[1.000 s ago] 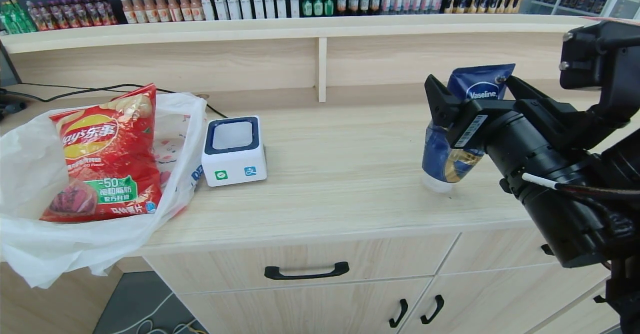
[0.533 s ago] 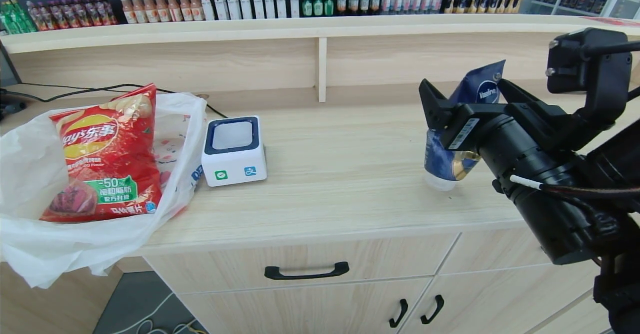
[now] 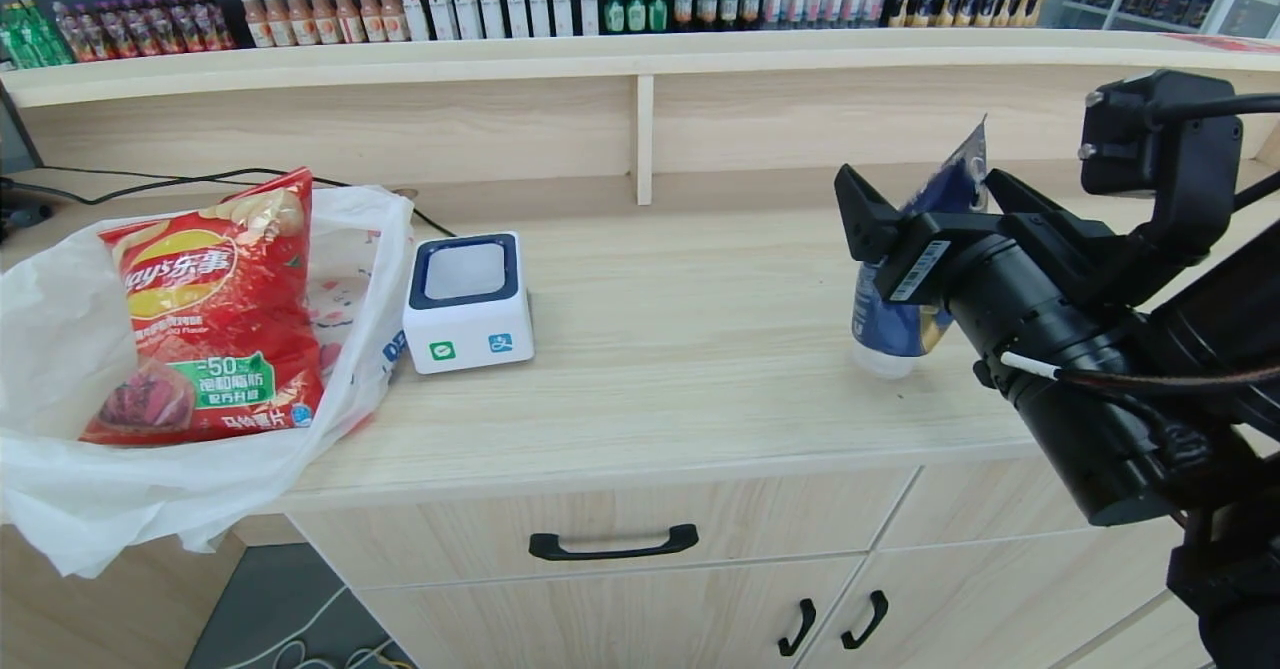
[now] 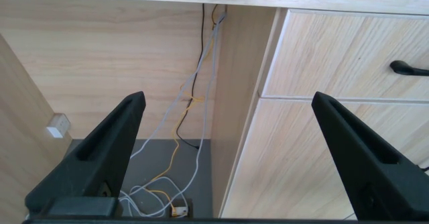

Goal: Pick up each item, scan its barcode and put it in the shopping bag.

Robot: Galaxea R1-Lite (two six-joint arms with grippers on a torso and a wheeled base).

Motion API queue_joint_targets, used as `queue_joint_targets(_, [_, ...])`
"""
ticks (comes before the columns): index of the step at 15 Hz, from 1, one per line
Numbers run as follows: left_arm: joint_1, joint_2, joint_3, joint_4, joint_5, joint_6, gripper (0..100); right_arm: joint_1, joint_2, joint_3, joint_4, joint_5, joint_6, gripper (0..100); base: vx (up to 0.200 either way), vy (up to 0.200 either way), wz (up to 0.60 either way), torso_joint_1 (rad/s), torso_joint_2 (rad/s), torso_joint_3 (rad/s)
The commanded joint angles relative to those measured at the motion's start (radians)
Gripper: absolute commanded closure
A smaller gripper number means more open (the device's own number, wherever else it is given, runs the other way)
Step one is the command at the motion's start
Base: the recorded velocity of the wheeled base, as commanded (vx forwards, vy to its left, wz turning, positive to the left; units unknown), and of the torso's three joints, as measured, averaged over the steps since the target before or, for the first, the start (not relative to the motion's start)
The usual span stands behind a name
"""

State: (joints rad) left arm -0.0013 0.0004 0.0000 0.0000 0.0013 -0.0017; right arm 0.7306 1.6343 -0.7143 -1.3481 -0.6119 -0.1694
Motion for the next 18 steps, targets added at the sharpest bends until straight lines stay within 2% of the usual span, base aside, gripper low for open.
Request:
queue_joint_targets(1, [0.000, 0.000, 0.000, 0.000, 0.000, 0.000, 0, -0.011, 0.003, 0.001, 0.000, 0.023, 0.004, 0, 0.000, 0.000, 0.00, 0.000, 0.00, 0.000])
queue_joint_targets(11, [0.000, 0.000, 0.000, 0.000, 0.000, 0.000, 0, -0.063, 0.001, 0.006, 0.000, 0.092, 0.019, 0, 0.000, 0.000, 0.00, 0.000, 0.00, 0.000])
queue_joint_targets(18, [0.000, 0.000, 0.000, 0.000, 0.000, 0.000, 0, -0.063, -0.062, 0.070, 0.000, 0.083, -0.035, 0, 0.000, 0.000, 0.00, 0.000, 0.00, 0.000])
